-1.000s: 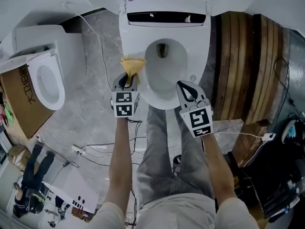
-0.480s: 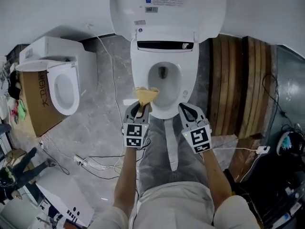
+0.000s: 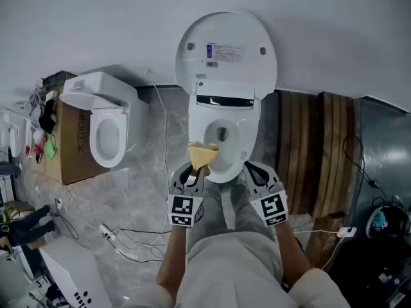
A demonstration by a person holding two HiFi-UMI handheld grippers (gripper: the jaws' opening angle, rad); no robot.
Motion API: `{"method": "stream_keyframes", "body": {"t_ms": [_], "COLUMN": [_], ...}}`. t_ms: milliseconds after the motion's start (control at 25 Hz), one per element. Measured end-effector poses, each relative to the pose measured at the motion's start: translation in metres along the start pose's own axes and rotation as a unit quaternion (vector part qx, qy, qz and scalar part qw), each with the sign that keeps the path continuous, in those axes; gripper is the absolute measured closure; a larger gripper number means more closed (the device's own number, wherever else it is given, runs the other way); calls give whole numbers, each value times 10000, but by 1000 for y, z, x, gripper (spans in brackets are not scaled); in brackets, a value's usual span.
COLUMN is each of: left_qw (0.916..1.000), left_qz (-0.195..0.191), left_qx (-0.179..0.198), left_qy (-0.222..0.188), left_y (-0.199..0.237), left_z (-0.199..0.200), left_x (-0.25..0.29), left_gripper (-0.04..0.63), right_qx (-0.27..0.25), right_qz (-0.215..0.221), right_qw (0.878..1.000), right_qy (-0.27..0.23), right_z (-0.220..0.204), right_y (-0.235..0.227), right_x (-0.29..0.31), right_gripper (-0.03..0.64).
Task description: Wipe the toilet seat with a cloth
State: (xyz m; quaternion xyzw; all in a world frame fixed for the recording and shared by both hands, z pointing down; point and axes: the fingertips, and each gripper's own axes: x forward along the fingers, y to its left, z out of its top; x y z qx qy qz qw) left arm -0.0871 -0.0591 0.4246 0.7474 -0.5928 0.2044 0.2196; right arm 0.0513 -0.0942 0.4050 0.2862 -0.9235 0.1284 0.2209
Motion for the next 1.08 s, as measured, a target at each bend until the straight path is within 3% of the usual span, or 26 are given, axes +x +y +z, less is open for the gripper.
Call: {"method": "stream_keyframes", "body": {"t_ms": [440, 1080], "left_qw": [9972, 9933], "left_qz": [152, 325], "left_qx": [334, 607], "left_qy": [-649, -924], "left_y": [-46, -66], "left_z": [82, 127], "left_x": [-41, -47], "left_gripper": [514, 514], "right_qx": [-425, -366], "right_qz": [85, 168], "right_qw": [9980, 9958], "right_qy": [-460, -828], "right_z": [53, 86], "right_y": [-11, -27], "right_x": [-61, -74], "right_gripper": [611, 611]}}
